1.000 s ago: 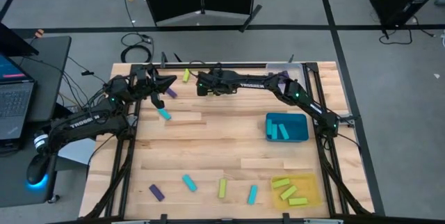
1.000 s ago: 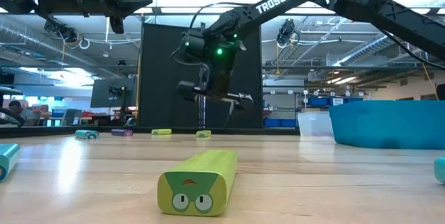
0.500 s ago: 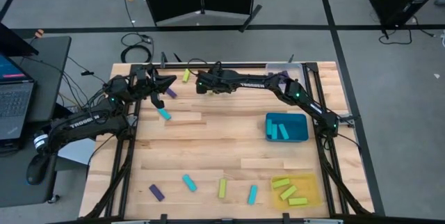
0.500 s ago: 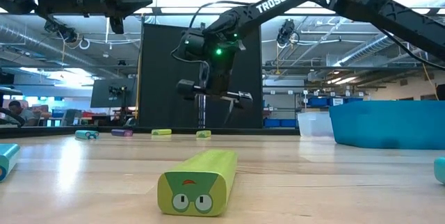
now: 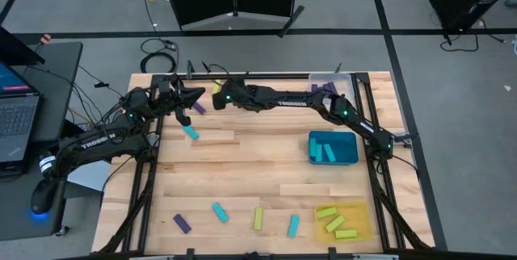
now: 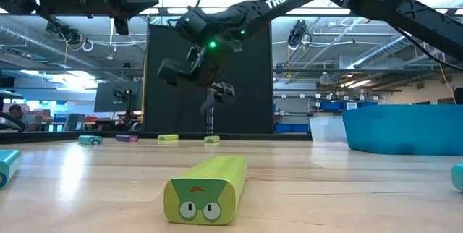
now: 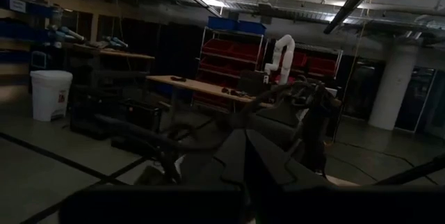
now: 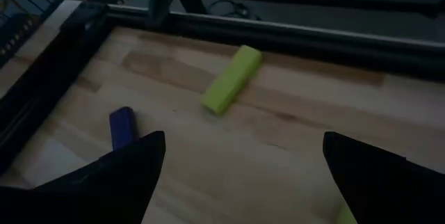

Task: Sort blocks
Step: Put the light green block into the yellow bin

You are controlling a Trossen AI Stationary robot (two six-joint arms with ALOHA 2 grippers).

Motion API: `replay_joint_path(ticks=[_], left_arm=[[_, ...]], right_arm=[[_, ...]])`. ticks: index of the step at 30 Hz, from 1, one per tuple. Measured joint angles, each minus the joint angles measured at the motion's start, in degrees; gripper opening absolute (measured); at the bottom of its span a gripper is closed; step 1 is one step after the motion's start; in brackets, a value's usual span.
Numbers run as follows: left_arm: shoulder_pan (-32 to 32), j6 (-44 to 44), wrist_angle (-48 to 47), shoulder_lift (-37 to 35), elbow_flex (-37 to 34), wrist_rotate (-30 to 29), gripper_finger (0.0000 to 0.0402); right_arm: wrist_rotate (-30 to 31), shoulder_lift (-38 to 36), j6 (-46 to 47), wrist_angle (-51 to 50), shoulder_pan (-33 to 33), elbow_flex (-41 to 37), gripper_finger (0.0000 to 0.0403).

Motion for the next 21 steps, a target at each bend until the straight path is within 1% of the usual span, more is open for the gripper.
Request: replay_joint_path(ticks=[6,9,14,21], left_arm=[[0.01,0.01,0.04,0.01,0.00,-0.73,0.0014],[0.01,0.00,0.12,0.01,0.00,-1.10,0.0015],[0.02,0.00,0.31,0.00,0.00,-1.31,0.0015],[0.00,0.00,0.05,0.02,0.00,-1.32,0.0015]], right_arm=[[-5.48,0.00,-1.45,5.05,-2.34,0.00,0.0400],[-6.50,0.03,-2.07,4.91,-2.94,0.35,0.0400],[-8.70,-0.04,-3.93,4.32,-3.39,3.20,0.0400],[-10.75,-0.04,-4.29,-9.80,-4.49,8.34,0.0400]])
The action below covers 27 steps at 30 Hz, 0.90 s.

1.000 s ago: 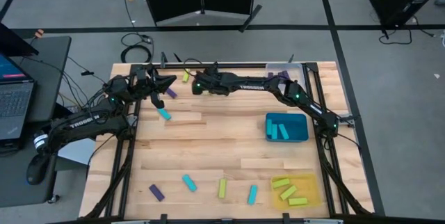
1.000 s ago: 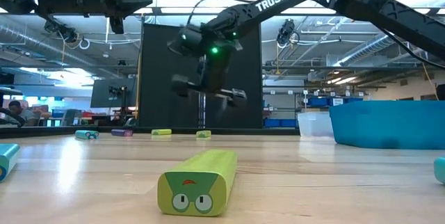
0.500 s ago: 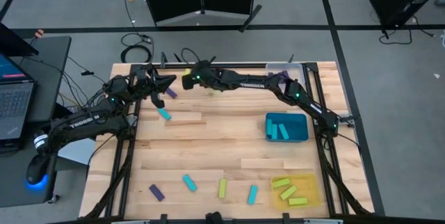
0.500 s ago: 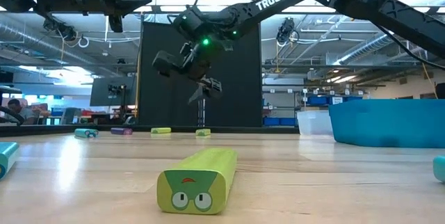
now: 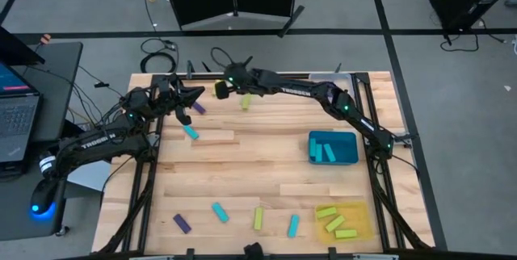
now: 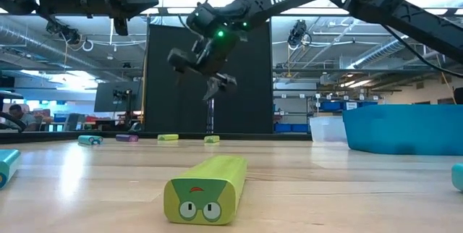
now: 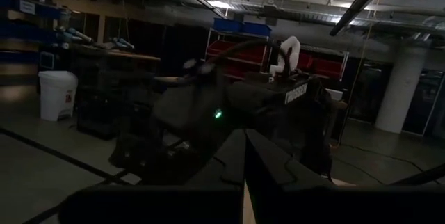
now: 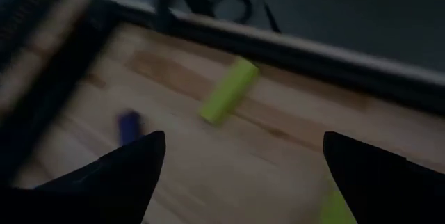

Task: Sort blocks
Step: Put the light green block into the yellow bin

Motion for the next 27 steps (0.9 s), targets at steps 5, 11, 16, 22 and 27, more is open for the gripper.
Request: replay_joint_path(ticks=[5,11,16,22,27], left_arm=[[0.00,0.00,0.08,0.00,0.00,-0.32,0.0015],[0.02,0.00,0.07,-0.02,0.00,-0.38,0.0015],[0.00,-0.08,-0.43,-0.01,0.00,0.18,0.0015],[0.02,-0.16,-1.10,0.00,0.00,0.66,0.0015],[0.00,0.09,-1.08,0.00,0.00,0.27,0.0015]], right_arm=[[-0.71,0.17,-0.81,-5.38,0.15,-0.10,0.0400],[-6.49,2.44,-15.17,6.11,1.47,-0.04,0.0400],[-6.43,3.77,-25.09,5.55,2.71,-0.07,0.0400],[-5.49,3.80,-19.41,0.43,2.08,-0.08,0.0400],[-5.91,3.80,-17.69,-0.20,2.35,-0.08,0.0400]])
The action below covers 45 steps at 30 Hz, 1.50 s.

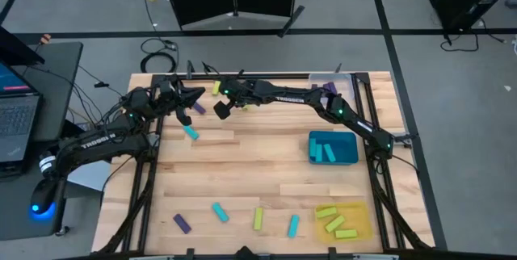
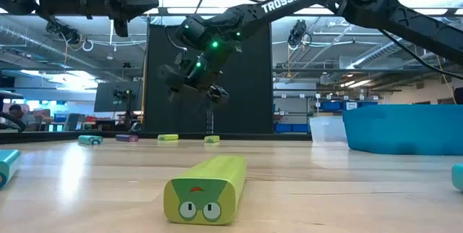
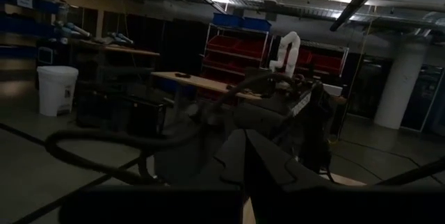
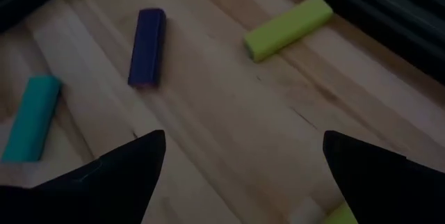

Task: Sort blocks
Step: Put the light green block into the yellow bin

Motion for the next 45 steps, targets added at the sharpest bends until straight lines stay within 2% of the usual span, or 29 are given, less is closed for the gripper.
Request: replay_joint_path(ticks=[4,10,20,28,34,45], left_arm=[[0.02,0.09,-0.90,-0.01,0.00,-0.04,0.0015],[0.00,1.20,-1.73,0.00,0.00,-0.09,0.0015],[0.00,1.40,-1.92,-0.02,0.00,-0.12,0.0015],[0.02,1.42,-1.90,-0.02,0.00,-0.22,0.0015],[0.00,1.40,-1.80,-0.02,0.00,-0.26,0.0015],[0.00,1.14,-1.21,0.00,0.00,-0.37,0.0015]], right_arm=[[0.02,-0.79,-2.07,-0.37,0.03,-0.04,0.0400],[0.11,-2.78,-0.48,0.05,-0.89,0.11,0.0400],[-2.52,-3.02,10.91,-12.97,-3.94,0.04,0.0400],[-2.57,-3.02,19.62,-15.11,-5.13,0.05,0.0399],[0.37,-2.97,22.89,-20.13,-4.96,0.04,0.0395],[3.52,-2.97,26.67,-21.75,-3.28,-0.33,0.0394]])
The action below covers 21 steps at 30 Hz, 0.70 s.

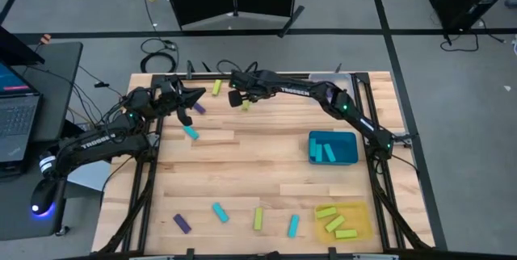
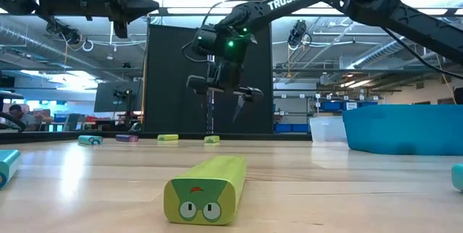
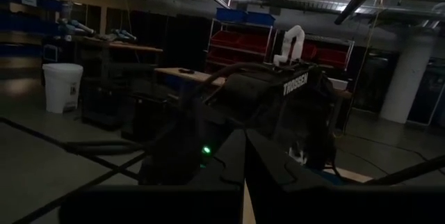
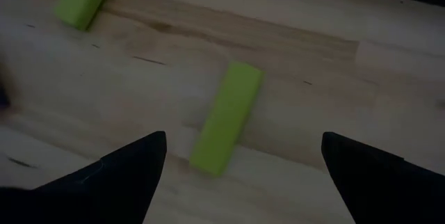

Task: Sort blocks
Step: Put the light green block into the yellow bin

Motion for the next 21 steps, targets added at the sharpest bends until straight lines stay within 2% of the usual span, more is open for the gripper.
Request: replay_joint_path(ticks=[7,15,21], left_arm=[[0.02,-0.13,0.18,-0.01,0.00,0.02,0.0015],[0.00,-0.17,0.16,-0.02,0.00,0.04,0.0015],[0.00,-0.20,0.14,-0.02,0.00,0.07,0.0015]], right_arm=[[6.12,0.00,3.86,0.12,2.89,-0.01,0.0394],[18.02,0.02,4.88,6.15,7.11,-0.02,0.0394],[21.38,0.28,4.23,10.87,8.23,-0.02,0.0394]])
